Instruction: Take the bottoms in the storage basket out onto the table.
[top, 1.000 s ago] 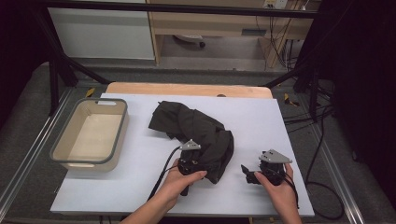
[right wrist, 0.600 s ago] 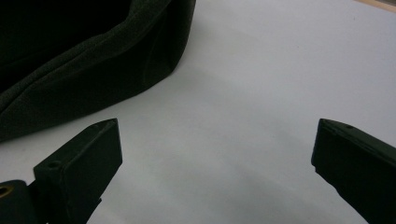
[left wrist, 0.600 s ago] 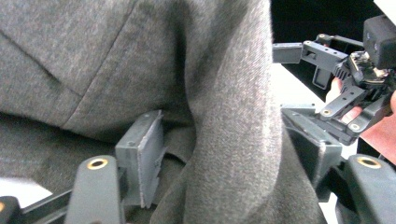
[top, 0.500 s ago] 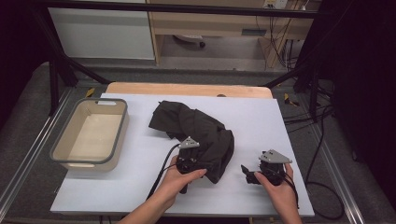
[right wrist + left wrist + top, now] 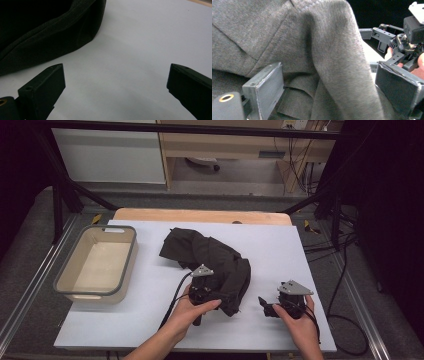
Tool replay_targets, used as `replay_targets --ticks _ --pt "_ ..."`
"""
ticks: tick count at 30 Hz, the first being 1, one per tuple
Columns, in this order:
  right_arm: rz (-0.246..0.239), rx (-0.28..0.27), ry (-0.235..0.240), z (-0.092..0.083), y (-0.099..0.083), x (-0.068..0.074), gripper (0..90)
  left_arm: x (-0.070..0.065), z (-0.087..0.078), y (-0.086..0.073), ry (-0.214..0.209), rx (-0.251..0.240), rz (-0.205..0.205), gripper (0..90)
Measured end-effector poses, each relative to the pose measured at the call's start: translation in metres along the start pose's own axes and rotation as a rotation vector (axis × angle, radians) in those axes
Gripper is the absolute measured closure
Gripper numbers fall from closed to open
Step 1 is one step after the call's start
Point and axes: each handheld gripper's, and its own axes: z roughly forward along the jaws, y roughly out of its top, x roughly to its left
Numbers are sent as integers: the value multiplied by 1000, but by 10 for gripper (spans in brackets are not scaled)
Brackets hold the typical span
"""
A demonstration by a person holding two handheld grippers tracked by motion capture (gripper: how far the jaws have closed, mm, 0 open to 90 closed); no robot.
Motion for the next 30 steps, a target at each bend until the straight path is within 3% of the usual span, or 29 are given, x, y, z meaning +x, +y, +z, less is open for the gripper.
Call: replay_targets --ticks 12,30 --pt "1 -5 2 0 0 0 24 -3 -4 9 -9 1 15 45" --pt "4 -5 2 -1 0 -1 24 -4 -19 35 11 -61 44 51"
